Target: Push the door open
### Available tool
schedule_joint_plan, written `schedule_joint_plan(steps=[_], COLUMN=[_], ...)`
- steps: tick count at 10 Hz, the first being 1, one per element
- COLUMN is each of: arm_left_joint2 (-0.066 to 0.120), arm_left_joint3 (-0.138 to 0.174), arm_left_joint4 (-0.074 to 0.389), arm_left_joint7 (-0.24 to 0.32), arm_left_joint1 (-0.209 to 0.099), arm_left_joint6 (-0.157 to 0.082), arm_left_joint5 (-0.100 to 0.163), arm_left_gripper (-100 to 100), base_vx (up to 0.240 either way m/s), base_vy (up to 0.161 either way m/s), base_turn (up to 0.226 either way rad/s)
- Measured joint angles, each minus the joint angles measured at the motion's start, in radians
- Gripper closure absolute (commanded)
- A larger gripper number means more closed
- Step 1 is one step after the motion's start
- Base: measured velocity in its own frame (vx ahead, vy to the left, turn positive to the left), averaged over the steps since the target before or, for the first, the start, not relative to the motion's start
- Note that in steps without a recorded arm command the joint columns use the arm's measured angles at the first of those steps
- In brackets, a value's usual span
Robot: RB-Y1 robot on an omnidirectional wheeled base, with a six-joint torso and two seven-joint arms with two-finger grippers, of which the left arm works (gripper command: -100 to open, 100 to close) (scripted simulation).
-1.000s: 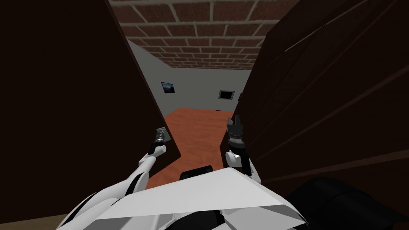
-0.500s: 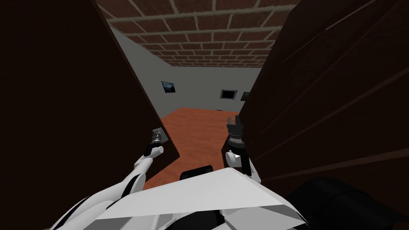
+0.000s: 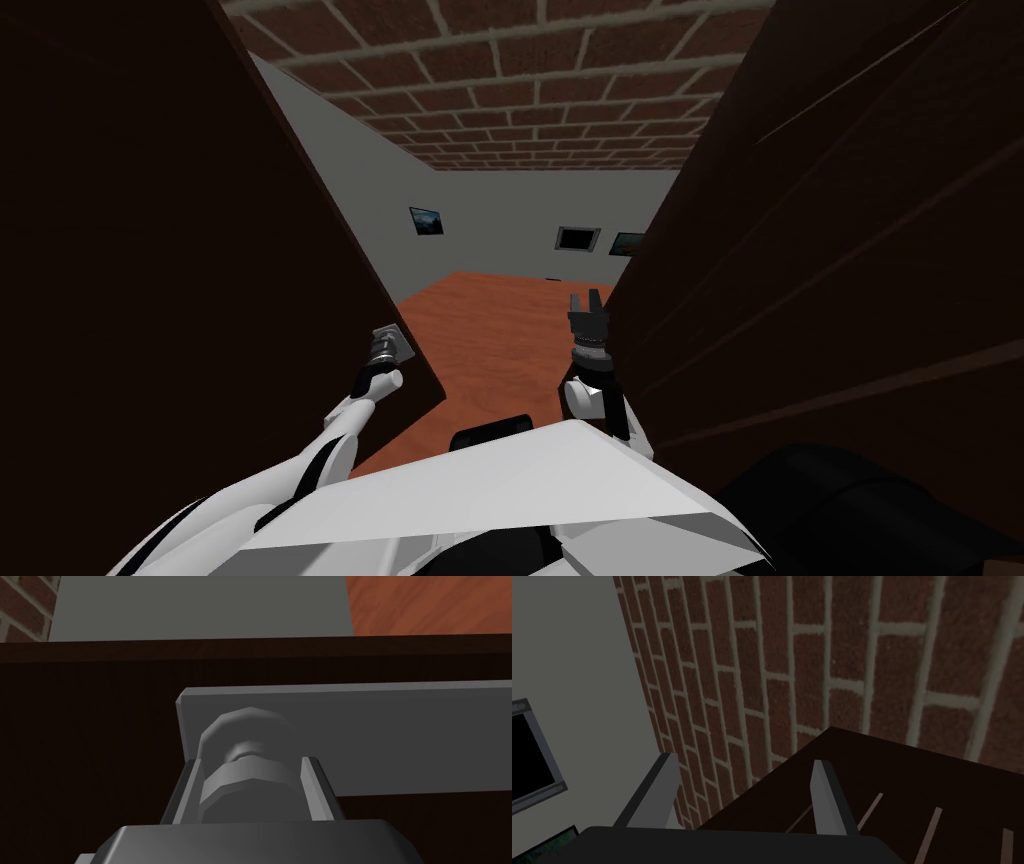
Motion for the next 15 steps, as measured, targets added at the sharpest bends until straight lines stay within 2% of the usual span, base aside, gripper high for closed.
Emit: schedule_joint_plan(steps=[1,2,3,5,8,9,10,12,14,15], arm_left_joint2=[0.008,0.01,0.016,0.019,0.059,0.06,0.056,0.08,0.079,0.081], arm_left_joint3=[0.004,0.008,0.01,0.028,0.031,0.037,0.045,0.045,0.063,0.065], arm_left_joint4=[-0.007,-0.04,-0.042,-0.078,0.001,-0.008,-0.031,0.019,-0.029,-0.032], arm_left_joint7=[-0.001,-0.002,-0.004,-0.018,-0.004,-0.006,-0.015,-0.005,-0.019,-0.021], arm_left_joint1=[0.003,0.017,0.023,0.053,0.028,0.032,0.049,0.039,0.062,0.063], arm_left_joint6=[-0.002,0.011,0.02,0.038,0.003,0.003,0.011,-0.012,0.008,0.01], arm_left_joint5=[0.004,0.007,0.014,0.033,0.048,0.051,0.058,0.067,0.078,0.08], arm_left_gripper=[100,100,100,100,100,100,100,100,100,100], base_vx=[0.051,0.154,0.192,0.183,0.156,0.173,0.227,0.172,0.105,0.115], base_vy=[0.001,-0.015,-0.078,-0.062,-0.046,-0.012,-0.058,-0.045,-0.02,0.004], base_turn=[-0.009,0.055,0.087,0.075,0.049,0.04,0.076,0.059,0.033,0.021])
